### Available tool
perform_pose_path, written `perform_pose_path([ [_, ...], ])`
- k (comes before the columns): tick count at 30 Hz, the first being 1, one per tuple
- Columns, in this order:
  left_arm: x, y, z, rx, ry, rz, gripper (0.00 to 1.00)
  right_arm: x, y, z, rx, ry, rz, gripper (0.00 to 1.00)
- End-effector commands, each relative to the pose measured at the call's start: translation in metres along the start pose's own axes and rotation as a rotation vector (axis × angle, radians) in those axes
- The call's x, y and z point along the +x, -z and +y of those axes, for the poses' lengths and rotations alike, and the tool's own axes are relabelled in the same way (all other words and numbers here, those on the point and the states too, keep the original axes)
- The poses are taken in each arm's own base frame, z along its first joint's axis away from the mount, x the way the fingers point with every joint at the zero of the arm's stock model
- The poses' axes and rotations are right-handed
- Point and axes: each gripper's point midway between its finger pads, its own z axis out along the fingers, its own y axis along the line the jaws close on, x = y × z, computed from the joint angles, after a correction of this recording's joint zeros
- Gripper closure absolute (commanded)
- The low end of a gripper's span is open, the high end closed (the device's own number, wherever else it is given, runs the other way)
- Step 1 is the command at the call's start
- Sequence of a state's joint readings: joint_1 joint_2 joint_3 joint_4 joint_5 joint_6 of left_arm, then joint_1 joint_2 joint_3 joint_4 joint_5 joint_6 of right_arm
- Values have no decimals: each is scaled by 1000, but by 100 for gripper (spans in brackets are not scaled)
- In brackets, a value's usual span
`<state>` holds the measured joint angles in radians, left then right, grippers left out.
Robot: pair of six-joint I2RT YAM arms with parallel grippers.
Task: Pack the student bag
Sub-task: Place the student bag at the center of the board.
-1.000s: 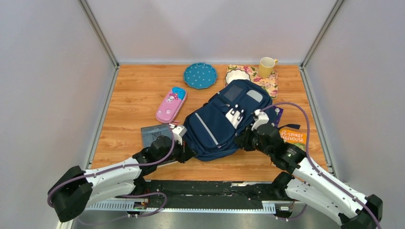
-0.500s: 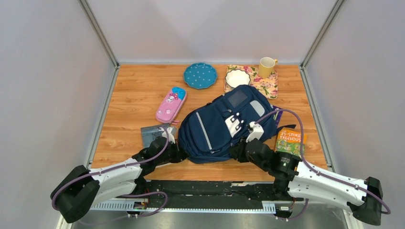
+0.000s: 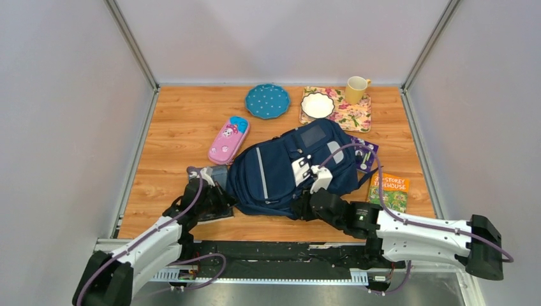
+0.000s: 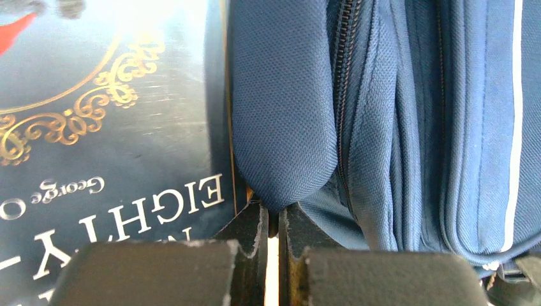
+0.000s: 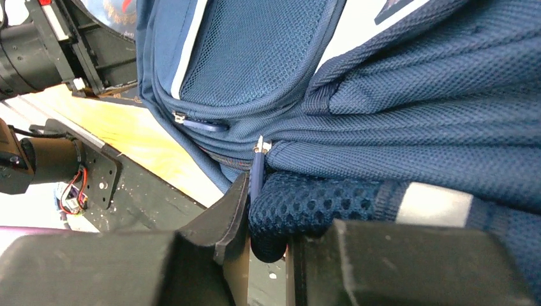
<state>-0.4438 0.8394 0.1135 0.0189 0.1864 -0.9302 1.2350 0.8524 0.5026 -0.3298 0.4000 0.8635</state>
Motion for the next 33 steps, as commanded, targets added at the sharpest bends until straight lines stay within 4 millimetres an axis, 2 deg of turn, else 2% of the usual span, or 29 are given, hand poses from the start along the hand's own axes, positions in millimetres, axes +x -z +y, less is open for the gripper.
perform_pose_path([
  [1, 26, 45, 164, -659, -19, -29, 100, 14, 4, 24, -92, 219, 128, 100],
  [3, 10, 42, 152, -622, -50, -62, 100, 16, 1, 29, -102, 238, 147, 100],
  [7, 3, 44, 143, -603, -105, -42, 100, 14, 1, 19, -57, 230, 138, 100],
  [8, 2, 43, 138, -585, -124, -28, 100, 15, 3, 18, -56, 230, 143, 88],
  [10, -4, 37, 115, -484, -148, -16, 100, 11, 8, 17, -62, 224, 129, 56],
  [11, -8, 36, 107, -447, -169, -20, 100, 8, 11, 10, -31, 227, 121, 31],
  [12, -13, 32, 92, -377, -180, -35, 100, -1, 17, 11, -39, 212, 86, 18],
  [13, -19, 31, 82, -338, -187, -51, 100, -11, 20, 9, -27, 198, 52, 10],
  [15, -27, 35, 71, -317, -171, -84, 100, -29, 32, 1, 10, 183, 0, 9],
  [16, -35, 37, 63, -302, -175, -103, 100, -52, 45, 6, -1, 146, -65, 8],
  [19, -46, 42, 52, -289, -215, -116, 100, -94, 75, -15, 100, 110, -211, 7],
  [20, -44, 43, 54, -305, -221, -93, 100, -118, 88, -25, 165, 89, -301, 4],
  [24, -41, 42, 40, -249, -264, -39, 100, -175, 116, -54, 326, 46, -468, 2],
  [25, -39, 41, 37, -227, -271, -27, 100, -191, 122, -80, 440, 24, -500, 2],
  [26, -38, 39, 31, -198, -272, -19, 92, -195, 114, -83, 448, 14, -460, 1],
  [28, -34, 37, 21, -144, -272, 3, 84, -206, 107, -107, 470, -89, -421, 1],
  [30, -35, 34, 12, -115, -292, 9, 78, -209, 90, -115, 416, -148, -369, 1],
  [31, -34, 34, 9, -110, -304, 17, 72, -216, 84, -115, 343, -191, -364, 1],
  [32, -32, 33, 8, -118, -310, 34, 68, -216, 79, -115, 319, -221, -356, 1],
  [33, -39, 35, 1, -127, -333, 18, 66, -210, 68, -121, 321, -234, -329, 1],
])
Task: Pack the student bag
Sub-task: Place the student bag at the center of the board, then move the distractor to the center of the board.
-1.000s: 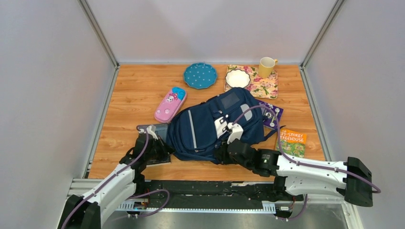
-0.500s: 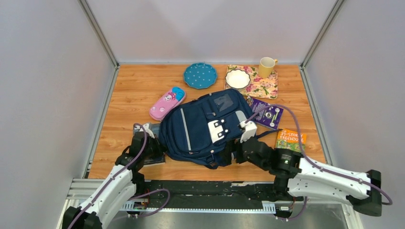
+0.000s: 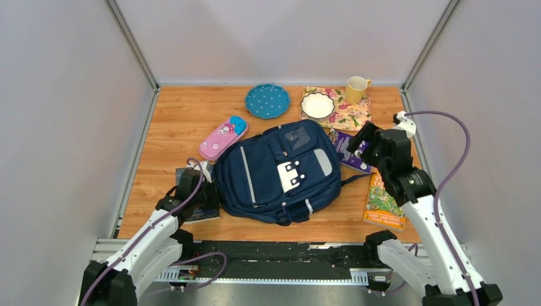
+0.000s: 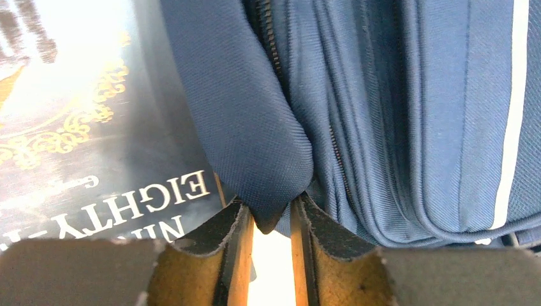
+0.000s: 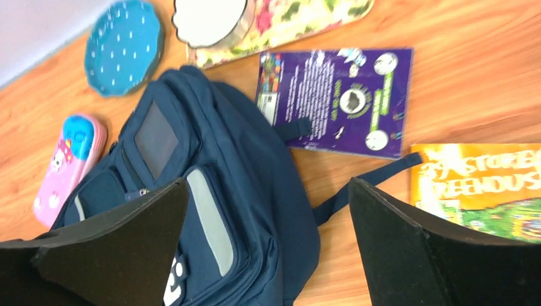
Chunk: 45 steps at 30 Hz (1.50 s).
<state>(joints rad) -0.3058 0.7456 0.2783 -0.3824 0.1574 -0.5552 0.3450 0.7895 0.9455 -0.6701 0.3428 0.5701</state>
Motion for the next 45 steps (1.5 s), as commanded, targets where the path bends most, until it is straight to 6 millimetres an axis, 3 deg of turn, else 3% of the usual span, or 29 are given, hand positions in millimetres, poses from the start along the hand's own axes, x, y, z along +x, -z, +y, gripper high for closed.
perform_pose_path([
  [1, -22, 9, -25, 30, -83, -17, 65, 32, -16, 35, -241, -34, 189, 1],
  [2, -23, 13, -21, -2, -85, -12, 64, 38, -20, 35, -236, -33, 210, 1],
  [3, -38, 19, -22, -34, -89, -63, 63, 50, -29, 31, -215, -29, 253, 1],
  [4, -45, 23, -20, -60, -72, -90, 56, 55, -35, 33, -221, -29, 275, 1],
  [6, -65, 39, -14, -132, -63, -163, 55, 55, -42, 40, -255, -23, 292, 2],
  [10, -78, 57, -7, -204, -46, -209, 48, 34, -75, 67, -302, -55, 251, 5],
  [12, -82, 60, -8, -208, -47, -218, 47, 8, -87, 88, -340, -61, 229, 9],
  [13, -84, 61, -10, -196, -51, -229, 47, 12, -108, 92, -326, -54, 249, 9],
  [14, -84, 61, -12, -188, -53, -229, 46, -3, -116, 104, -348, -56, 221, 9],
  [19, -82, 54, -22, -123, -48, -220, 43, -18, -192, 116, -305, -75, 225, 5],
  [20, -80, 53, -24, -109, -51, -210, 43, -17, -219, 119, -295, -74, 240, 4],
  [26, -84, 55, -30, -72, -48, -247, 34, -22, -290, 129, -306, -18, 264, 3],
  [27, -82, 53, -30, -62, -42, -245, 32, -21, -310, 134, -318, -10, 266, 3],
  [29, -81, 52, -35, -36, -39, -248, 29, -12, -326, 128, -281, 16, 302, 3],
  [30, -81, 52, -35, -33, -32, -249, 29, 10, -345, 118, -253, 20, 345, 3],
  [31, -82, 53, -36, -28, -31, -254, 29, -3, -349, 121, -243, 28, 315, 3],
  [34, -81, 53, -35, -28, -30, -256, 28, 12, -370, 111, -212, 46, 340, 3],
  [38, -81, 53, -33, -36, -25, -263, 28, 25, -382, 92, -147, 84, 346, 3],
  [45, -81, 50, -35, -25, -25, -255, 27, 14, -393, 63, -41, 145, 290, 2],
])
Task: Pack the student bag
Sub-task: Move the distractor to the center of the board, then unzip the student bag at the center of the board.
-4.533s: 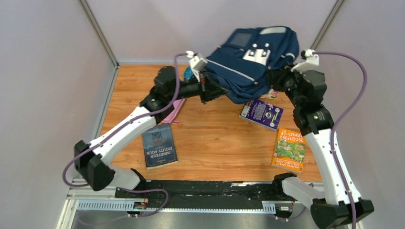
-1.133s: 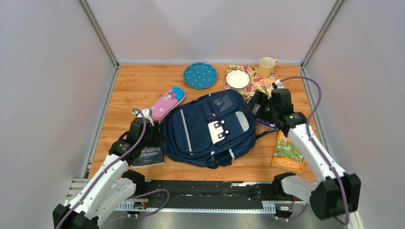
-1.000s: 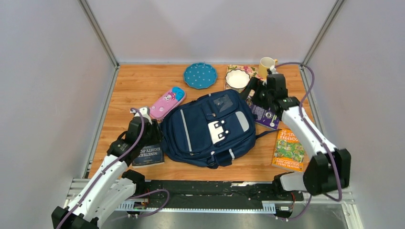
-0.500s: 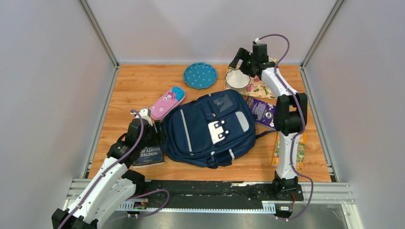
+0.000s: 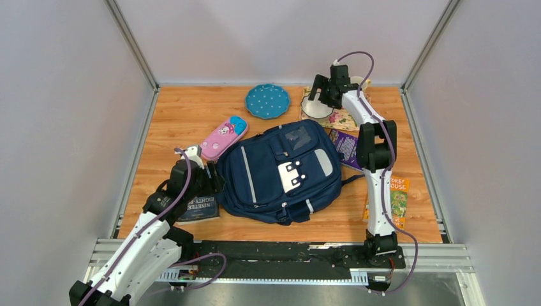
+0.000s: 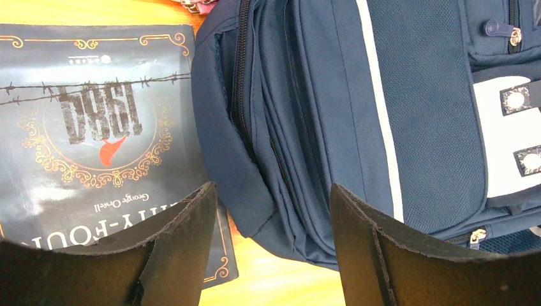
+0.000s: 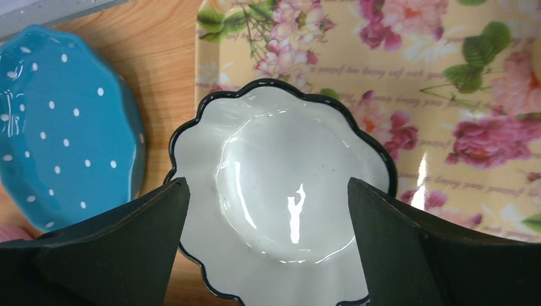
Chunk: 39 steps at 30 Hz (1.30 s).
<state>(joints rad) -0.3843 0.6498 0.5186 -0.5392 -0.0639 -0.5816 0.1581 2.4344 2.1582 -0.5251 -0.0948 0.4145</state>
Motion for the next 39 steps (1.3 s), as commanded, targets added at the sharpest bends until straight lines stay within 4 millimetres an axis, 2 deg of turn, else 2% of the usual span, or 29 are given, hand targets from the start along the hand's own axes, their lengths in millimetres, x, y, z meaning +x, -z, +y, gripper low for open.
perform_pose_path([
  [1, -5, -2, -7, 30, 16, -18, 27, -35, 7, -17, 73, 58, -100, 2],
  [3, -3, -2, -8, 35, 18, -13, 27, -41, 7, -27, 109, 59, -118, 2],
  [7, -2, -2, -8, 35, 19, -8, 27, -49, 12, -31, 120, 79, -137, 2],
  [10, 1, -3, -7, 36, 22, 0, 27, -47, 9, -34, 122, 78, -123, 2],
  [13, 1, -2, -8, 43, 25, 3, 27, -46, 8, -46, 178, 91, -127, 2],
  [16, 2, -2, -8, 46, 27, -3, 27, -50, 10, -49, 181, 91, -143, 2],
  [19, 3, -2, -11, 61, 24, 2, 27, -55, 17, -41, 157, 103, -147, 2],
  [21, 1, -2, -13, 69, 25, -2, 27, -67, 35, -25, 102, 118, -177, 2],
  [22, 1, -1, -16, 88, 24, 3, 27, -71, 45, -10, 40, 131, -184, 2],
  [24, -2, 1, -20, 104, 17, -1, 26, -88, 83, 13, -31, 156, -243, 2],
  [26, -7, 3, -26, 123, 15, -7, 26, -98, 113, 18, -32, 176, -272, 2],
  [27, -8, 4, -30, 137, 12, -6, 26, -104, 149, 26, -53, 170, -290, 2],
  [29, -15, 8, -39, 158, 3, -16, 25, -103, 187, 37, -103, 129, -303, 2],
  [30, -12, 8, -49, 182, -24, -7, 25, -88, 215, 36, -107, 108, -284, 2],
  [31, -12, 9, -54, 191, -39, -5, 25, -82, 235, 34, -90, 74, -293, 2],
  [33, -14, 11, -64, 189, -77, -10, 25, -53, 255, 31, -106, -31, -256, 3],
  [34, -5, 15, -78, 226, -120, 12, 25, -17, 275, 31, -155, -61, -211, 4],
  [36, -1, 15, -86, 228, -132, 10, 25, 11, 294, 37, -225, -139, -186, 5],
  [37, 5, 18, -94, 249, -144, 20, 25, 39, 305, 34, -241, -161, -144, 6],
  [38, 5, 18, -96, 243, -120, 22, 25, 51, 315, 36, -250, -171, -128, 6],
  [39, 9, 17, -97, 232, -111, 54, 25, 75, 319, 29, -212, -225, -56, 7],
])
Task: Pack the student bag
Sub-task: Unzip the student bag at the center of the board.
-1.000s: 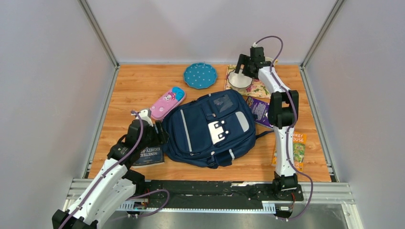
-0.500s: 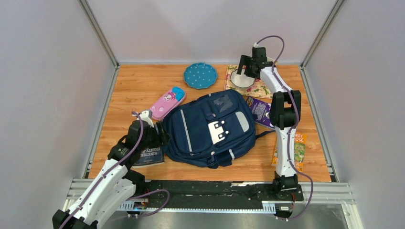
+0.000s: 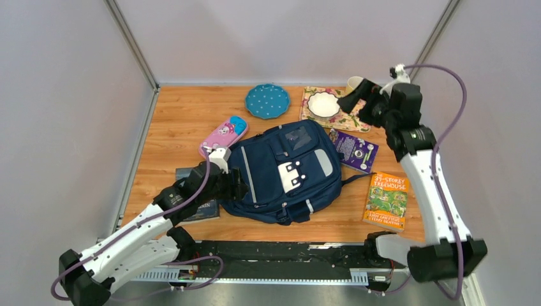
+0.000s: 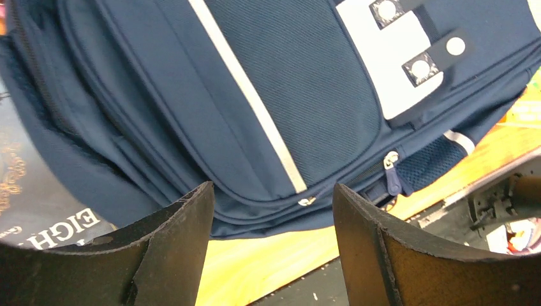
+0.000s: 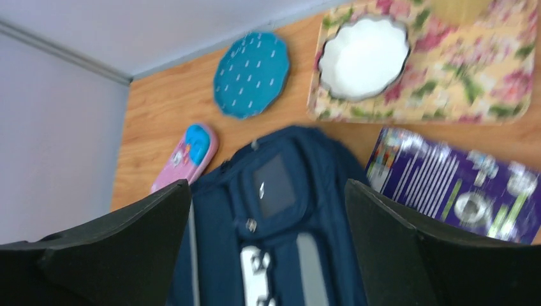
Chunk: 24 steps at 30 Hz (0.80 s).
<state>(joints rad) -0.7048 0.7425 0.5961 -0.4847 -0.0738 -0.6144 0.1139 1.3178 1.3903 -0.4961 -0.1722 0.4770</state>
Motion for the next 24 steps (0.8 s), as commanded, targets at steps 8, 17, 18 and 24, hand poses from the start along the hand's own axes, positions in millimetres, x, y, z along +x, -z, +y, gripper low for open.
perform_pose_path([
  [8, 6, 5, -57, 87, 70, 185, 25, 189, 134, -7, 103, -284, 530, 7],
  [17, 52, 14, -52, 144, 71, 182, 26, 284, 171, -19, -27, -431, 614, 4],
  [18, 57, 14, -51, 137, 54, 189, 27, 285, 165, -18, -29, -419, 605, 4],
  [24, 87, 7, -67, 158, -49, 237, 28, 306, 139, 1, -57, -365, 644, 3],
])
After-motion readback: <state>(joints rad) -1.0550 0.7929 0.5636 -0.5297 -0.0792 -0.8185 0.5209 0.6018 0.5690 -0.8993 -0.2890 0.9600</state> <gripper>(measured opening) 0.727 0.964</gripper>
